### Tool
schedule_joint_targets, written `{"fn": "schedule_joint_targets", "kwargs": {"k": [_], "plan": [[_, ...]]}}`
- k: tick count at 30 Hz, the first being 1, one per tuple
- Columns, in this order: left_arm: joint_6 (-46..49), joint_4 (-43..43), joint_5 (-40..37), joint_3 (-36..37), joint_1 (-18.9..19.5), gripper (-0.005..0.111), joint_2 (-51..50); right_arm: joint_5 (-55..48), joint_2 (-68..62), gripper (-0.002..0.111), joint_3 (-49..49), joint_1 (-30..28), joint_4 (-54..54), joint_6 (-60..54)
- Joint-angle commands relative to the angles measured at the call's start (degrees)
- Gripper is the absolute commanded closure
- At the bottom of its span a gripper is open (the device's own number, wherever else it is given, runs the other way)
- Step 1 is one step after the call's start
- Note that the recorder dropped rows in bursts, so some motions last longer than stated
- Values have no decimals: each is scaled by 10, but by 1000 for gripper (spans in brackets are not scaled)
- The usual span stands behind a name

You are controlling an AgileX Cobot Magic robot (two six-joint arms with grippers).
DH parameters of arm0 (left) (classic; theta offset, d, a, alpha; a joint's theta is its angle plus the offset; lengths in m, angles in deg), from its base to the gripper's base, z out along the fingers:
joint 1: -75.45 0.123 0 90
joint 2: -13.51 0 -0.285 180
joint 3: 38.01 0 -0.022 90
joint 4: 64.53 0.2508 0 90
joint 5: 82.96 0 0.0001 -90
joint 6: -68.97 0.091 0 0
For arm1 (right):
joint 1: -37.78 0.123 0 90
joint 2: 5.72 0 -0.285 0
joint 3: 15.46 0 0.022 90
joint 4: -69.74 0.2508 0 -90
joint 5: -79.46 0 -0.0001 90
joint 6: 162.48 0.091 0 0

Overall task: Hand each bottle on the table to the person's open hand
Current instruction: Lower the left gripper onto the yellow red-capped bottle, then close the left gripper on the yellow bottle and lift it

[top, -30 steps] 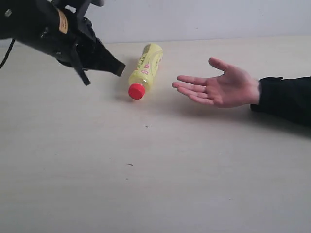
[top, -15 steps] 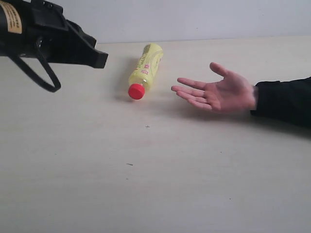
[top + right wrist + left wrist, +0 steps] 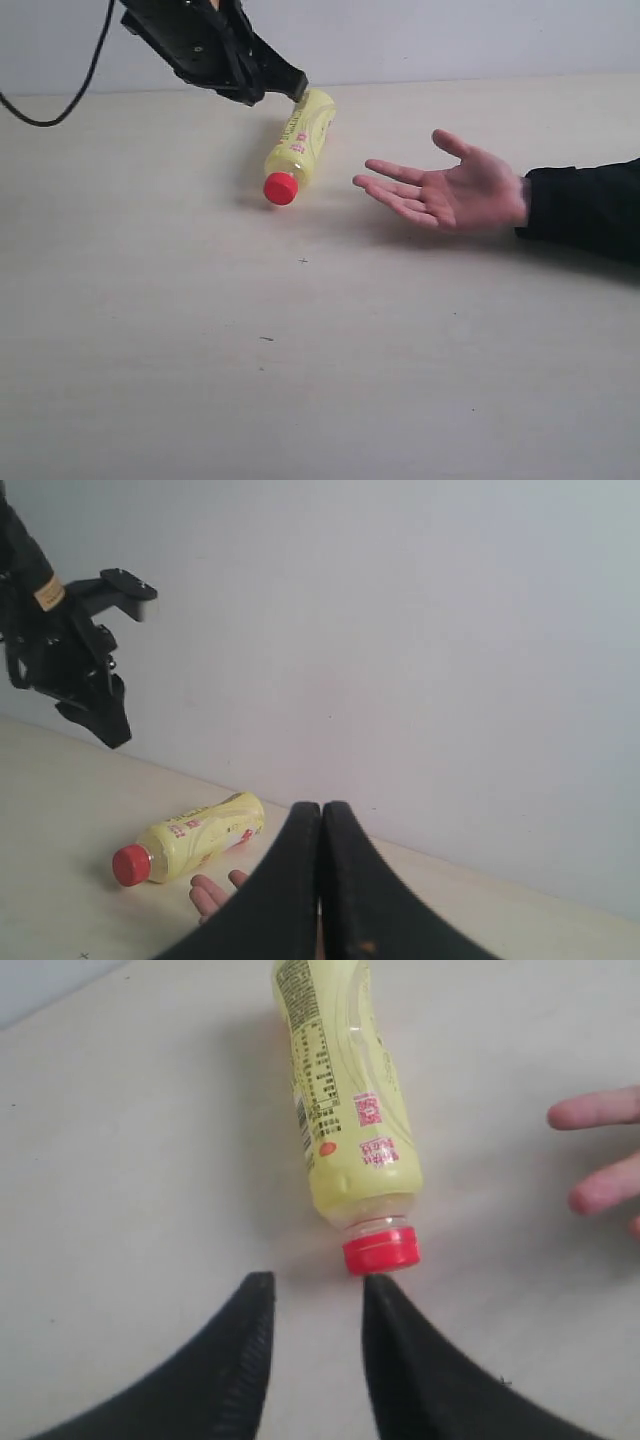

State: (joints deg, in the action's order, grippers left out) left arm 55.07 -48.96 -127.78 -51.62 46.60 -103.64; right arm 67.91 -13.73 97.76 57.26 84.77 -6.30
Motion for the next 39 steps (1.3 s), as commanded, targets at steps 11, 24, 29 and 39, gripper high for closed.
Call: {"fn": "schedule_joint_targets", "kwargs": {"k": [11, 24, 29, 39], "plan": [[-16, -72, 16, -183, 44, 42, -173, 5, 2, 108, -1, -2, 0, 0], [62, -132, 91, -249, 48, 23, -267, 5, 2, 108, -1, -2, 0, 0], [62, -132, 89, -268, 48, 23, -299, 5, 2, 108, -1, -2, 0, 0], [62, -133, 87, -268, 49, 23, -335, 5, 2, 108, -1, -2, 0, 0]]}}
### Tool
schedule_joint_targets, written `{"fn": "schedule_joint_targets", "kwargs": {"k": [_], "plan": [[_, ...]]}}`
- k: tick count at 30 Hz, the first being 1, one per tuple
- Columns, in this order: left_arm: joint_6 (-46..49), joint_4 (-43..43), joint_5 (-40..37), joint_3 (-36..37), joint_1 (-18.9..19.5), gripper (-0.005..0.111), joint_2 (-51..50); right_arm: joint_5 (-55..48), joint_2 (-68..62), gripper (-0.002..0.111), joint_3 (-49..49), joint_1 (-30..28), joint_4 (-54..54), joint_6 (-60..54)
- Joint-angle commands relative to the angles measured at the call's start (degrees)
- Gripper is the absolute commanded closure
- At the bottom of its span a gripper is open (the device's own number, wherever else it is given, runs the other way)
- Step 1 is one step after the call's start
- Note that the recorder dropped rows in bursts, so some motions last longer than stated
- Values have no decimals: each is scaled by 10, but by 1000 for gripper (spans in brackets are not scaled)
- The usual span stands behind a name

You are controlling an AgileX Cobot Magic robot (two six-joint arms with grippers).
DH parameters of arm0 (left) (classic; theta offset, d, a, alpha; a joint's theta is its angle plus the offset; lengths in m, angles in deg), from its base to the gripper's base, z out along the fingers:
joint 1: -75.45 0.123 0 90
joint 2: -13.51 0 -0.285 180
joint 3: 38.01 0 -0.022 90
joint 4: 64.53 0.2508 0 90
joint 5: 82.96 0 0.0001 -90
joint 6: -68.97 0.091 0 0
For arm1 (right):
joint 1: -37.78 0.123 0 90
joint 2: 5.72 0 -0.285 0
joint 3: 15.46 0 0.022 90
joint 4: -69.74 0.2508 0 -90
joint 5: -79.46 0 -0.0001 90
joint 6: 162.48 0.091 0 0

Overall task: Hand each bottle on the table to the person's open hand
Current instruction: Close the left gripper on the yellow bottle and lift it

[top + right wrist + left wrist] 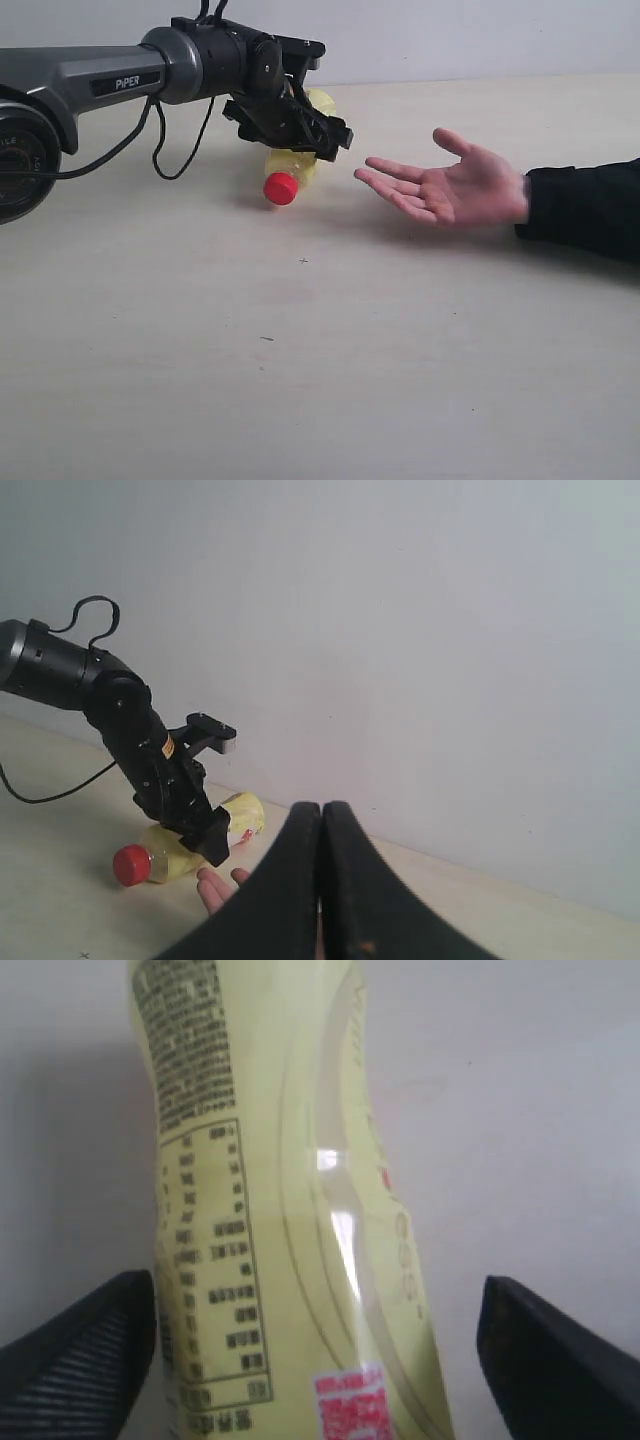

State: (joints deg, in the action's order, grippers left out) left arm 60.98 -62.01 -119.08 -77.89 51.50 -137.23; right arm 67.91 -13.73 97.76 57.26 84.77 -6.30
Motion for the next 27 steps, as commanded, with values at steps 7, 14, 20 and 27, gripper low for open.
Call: {"fn": "schedule_joint_targets", "kwargs": {"k": [7, 14, 20, 27], "plan": [[3, -3, 0, -5, 0, 49, 1, 5, 2, 108, -1, -2, 0, 0], [3, 7, 11, -5, 0, 104, 3, 5, 2, 108, -1, -2, 0, 0], [-25, 14, 4, -5, 0, 107, 30, 5, 2, 108, -1, -2, 0, 0], [-45, 15, -6, -5, -11, 107, 75, 5, 2, 108, -1, -2, 0, 0]]}}
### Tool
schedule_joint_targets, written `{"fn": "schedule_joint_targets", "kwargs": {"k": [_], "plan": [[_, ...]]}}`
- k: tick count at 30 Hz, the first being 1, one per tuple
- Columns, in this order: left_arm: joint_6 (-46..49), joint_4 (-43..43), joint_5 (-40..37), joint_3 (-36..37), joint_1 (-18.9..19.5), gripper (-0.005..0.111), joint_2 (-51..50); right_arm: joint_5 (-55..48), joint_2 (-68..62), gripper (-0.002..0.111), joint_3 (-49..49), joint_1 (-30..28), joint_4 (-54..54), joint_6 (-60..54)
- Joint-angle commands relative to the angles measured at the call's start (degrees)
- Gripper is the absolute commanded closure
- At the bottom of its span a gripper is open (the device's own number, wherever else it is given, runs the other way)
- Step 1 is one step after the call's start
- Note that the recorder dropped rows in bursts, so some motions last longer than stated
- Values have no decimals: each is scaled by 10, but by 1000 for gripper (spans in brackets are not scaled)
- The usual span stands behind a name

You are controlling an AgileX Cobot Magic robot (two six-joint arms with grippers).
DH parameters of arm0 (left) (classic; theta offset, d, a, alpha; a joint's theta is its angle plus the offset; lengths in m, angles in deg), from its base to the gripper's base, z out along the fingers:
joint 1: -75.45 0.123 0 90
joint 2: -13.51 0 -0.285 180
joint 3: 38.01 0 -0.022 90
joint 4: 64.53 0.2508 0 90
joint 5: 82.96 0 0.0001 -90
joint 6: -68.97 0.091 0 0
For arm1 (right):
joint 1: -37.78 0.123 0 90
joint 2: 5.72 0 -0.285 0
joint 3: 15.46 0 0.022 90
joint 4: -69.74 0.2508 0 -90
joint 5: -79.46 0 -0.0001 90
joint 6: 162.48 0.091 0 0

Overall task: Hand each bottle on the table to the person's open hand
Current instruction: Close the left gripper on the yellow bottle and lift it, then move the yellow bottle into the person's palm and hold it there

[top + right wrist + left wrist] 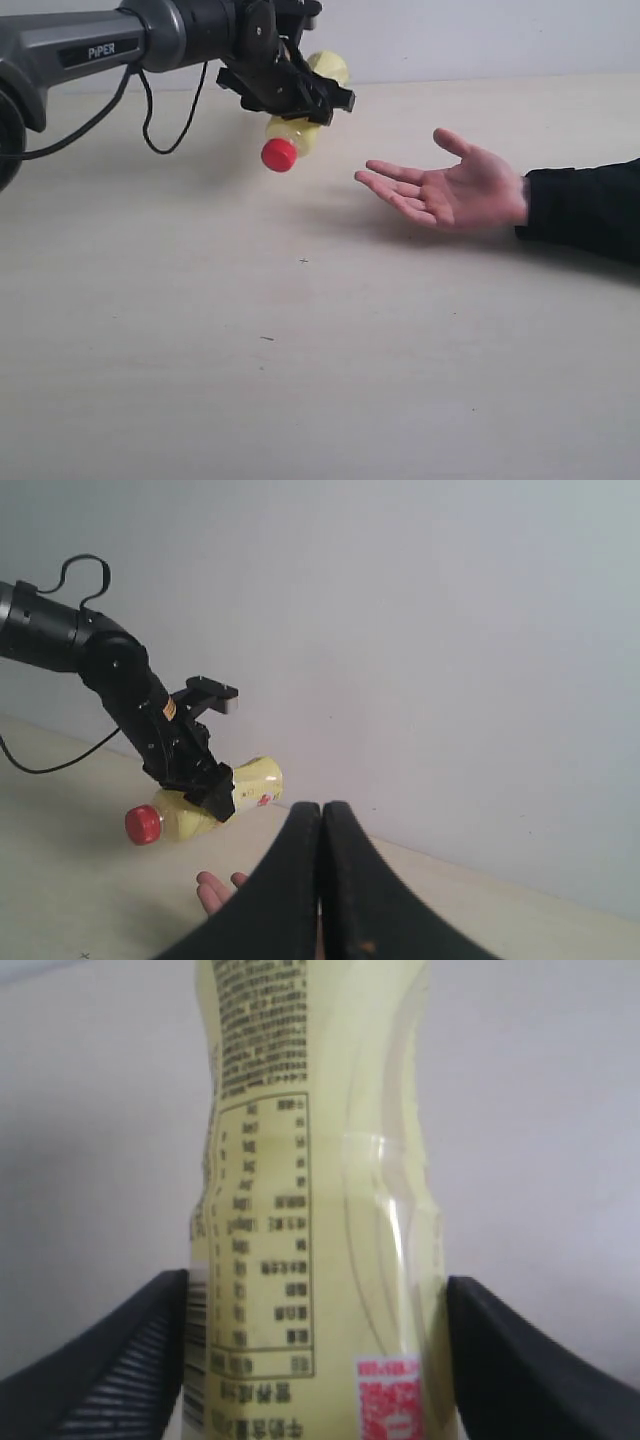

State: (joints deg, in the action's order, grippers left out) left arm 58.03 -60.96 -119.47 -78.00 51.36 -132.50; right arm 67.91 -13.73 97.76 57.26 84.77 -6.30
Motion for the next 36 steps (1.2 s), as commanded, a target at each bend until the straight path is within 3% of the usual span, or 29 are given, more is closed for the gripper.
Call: {"fn": "schedule_joint_targets", "kwargs": {"k": [1, 5, 9, 17, 24, 36], "plan": [[-19, 4, -9, -4, -12, 107, 33, 5, 2, 108, -1, -2, 0, 0], [-43, 4, -40, 3, -23, 107, 47, 5, 2, 108, -1, -2, 0, 0], [-56, 4, -22, 45, -43, 107, 73, 5, 2, 108, -1, -2, 0, 0], [-142, 7, 110, 192, -63, 107, 155, 5, 2, 108, -1, -2, 0, 0], [-188, 7, 272, 322, -98, 107, 218, 5, 2, 108, -1, -2, 0, 0], [-270, 5, 448, 394, -153, 107, 218, 5, 2, 108, -1, -2, 0, 0]]}}
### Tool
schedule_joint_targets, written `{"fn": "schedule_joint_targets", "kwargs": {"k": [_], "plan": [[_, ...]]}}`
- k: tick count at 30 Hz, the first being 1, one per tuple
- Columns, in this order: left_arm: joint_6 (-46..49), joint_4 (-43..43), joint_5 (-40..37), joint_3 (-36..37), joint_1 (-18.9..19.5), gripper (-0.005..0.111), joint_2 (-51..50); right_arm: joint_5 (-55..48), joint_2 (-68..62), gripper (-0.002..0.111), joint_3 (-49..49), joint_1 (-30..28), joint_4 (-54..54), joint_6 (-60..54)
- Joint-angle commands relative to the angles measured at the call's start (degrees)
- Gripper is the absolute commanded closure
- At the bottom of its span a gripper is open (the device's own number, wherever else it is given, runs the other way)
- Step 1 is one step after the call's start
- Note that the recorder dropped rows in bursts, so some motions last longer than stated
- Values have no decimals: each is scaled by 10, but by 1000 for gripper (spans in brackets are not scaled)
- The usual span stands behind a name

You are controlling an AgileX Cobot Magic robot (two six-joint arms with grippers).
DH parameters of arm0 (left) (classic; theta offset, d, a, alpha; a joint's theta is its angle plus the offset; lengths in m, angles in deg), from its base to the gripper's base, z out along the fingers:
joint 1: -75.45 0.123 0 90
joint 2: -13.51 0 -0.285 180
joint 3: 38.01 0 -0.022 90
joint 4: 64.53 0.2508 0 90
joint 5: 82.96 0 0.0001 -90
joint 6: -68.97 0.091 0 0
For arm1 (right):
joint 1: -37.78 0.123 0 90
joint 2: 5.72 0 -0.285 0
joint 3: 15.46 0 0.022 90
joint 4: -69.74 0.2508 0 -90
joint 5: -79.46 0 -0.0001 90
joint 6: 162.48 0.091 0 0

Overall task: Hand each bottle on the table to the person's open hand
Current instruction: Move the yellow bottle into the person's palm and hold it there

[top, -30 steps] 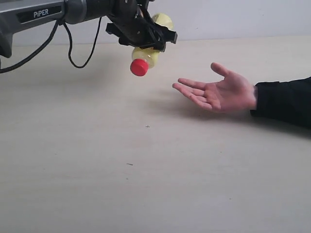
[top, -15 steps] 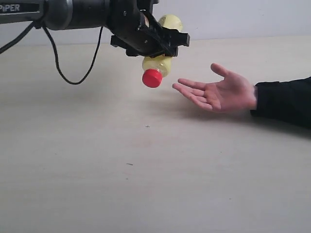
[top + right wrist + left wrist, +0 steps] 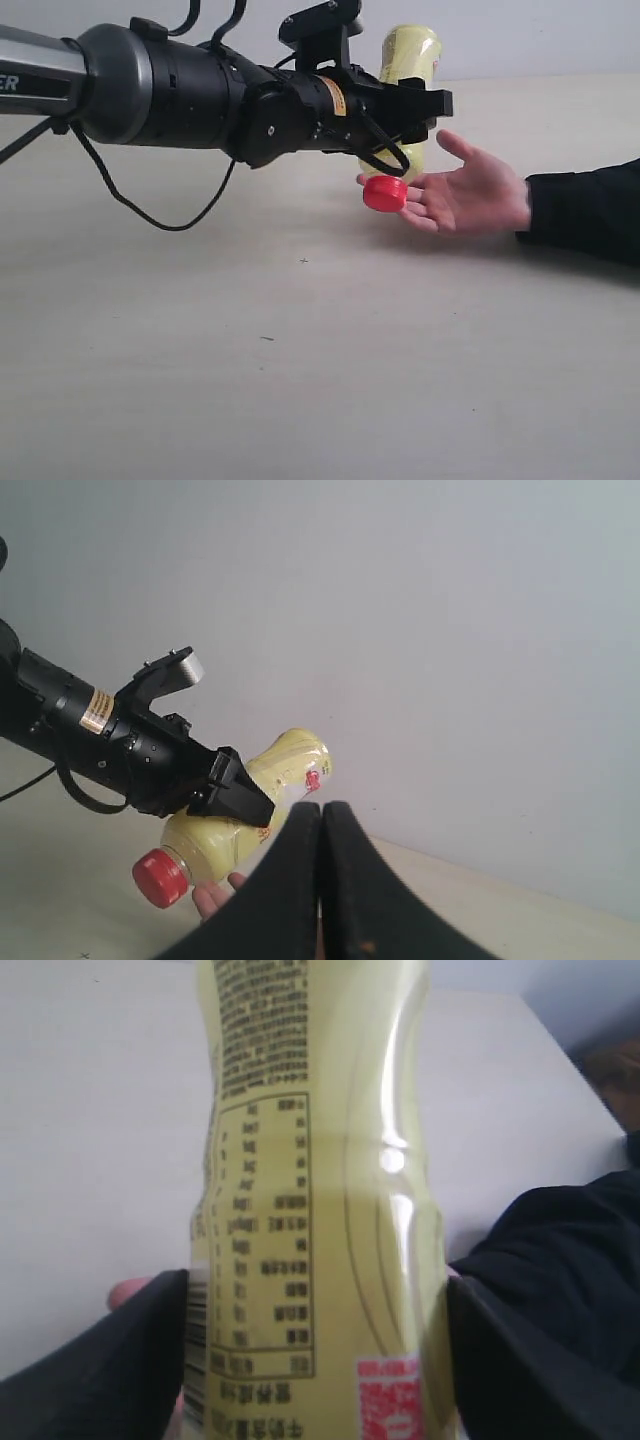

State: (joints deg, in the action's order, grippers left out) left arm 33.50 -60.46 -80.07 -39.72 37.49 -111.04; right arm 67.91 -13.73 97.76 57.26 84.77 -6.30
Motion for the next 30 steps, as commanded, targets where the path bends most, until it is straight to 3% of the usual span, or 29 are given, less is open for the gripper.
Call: {"fn": "schedule_joint_targets", "kwargs": {"k": [1, 17, 30], "plan": [[-25, -5, 65, 13, -18, 107, 3, 5, 2, 108, -1, -2, 0, 0], [-21, -59, 94, 15, -53, 107, 2, 5, 2, 108, -1, -2, 0, 0], [53, -247, 129, 76, -87, 107, 4, 5, 2, 108, -1, -2, 0, 0]]}}
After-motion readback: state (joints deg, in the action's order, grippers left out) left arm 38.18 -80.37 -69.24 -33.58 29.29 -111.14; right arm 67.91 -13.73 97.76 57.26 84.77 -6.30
